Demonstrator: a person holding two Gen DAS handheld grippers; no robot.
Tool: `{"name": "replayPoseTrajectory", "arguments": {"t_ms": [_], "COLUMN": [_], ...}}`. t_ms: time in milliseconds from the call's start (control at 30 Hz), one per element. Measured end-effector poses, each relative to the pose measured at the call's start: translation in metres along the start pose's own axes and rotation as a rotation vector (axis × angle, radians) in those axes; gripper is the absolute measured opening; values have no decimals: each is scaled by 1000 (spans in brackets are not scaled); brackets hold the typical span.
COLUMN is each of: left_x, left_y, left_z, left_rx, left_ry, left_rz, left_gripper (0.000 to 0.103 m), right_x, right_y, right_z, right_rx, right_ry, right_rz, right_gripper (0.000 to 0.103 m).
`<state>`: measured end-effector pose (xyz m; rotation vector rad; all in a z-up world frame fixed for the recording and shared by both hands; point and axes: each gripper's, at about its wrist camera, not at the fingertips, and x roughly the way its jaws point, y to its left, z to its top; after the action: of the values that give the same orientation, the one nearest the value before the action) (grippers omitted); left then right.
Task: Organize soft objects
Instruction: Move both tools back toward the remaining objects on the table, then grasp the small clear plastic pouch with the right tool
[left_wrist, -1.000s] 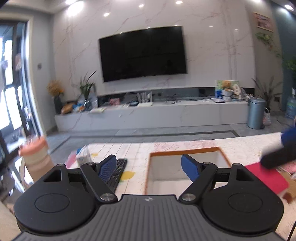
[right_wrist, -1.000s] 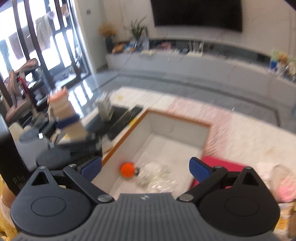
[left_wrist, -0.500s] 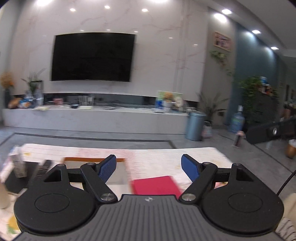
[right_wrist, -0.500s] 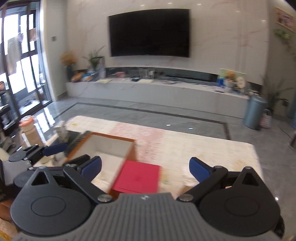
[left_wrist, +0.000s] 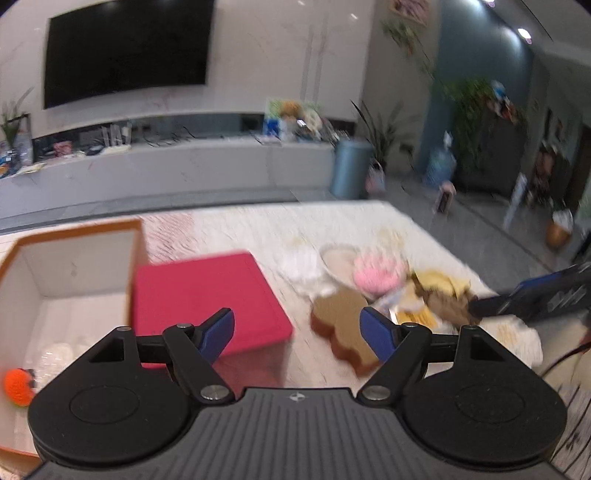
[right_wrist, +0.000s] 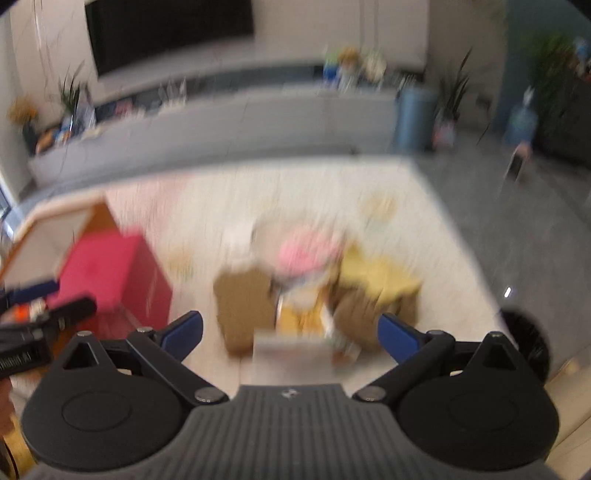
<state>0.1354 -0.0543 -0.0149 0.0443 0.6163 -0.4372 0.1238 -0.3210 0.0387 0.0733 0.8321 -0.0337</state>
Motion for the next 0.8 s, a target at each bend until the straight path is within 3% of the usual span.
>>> {"name": "replayPoseTrajectory", "arguments": {"t_ms": [167,233,400,533,667,700,800], "left_x": [9,15,28,31,31,31,33], "left_y": [-22,-26,-32,-32,-32,-32,-31], "left_z": [-20,-25,-37,-40,-40,-40,-41], "left_rx": [67,92,139,154,159,158,156], "left_ry": [53,79,150,169,171,172,181], "left_rz": [-21,-24,-3,-5,-7,-6,2], "left_gripper": [91,91,91,91,91,91,91], "right_x": [71,85,109,124,125,126,123], "right_y": [-4,-2,-7,-13,-7,-5,-3], "right_z": [-32,-41,-45,-50,-51,-51,-52], "right_rx": [28,29,74,163,128,118,114], "right_ry": [208,246,276,295,259,252,201], "right_rz": [17,-3,-22,69,31,29,-33], "right_gripper": [99,99,99,101,99,96,71]}}
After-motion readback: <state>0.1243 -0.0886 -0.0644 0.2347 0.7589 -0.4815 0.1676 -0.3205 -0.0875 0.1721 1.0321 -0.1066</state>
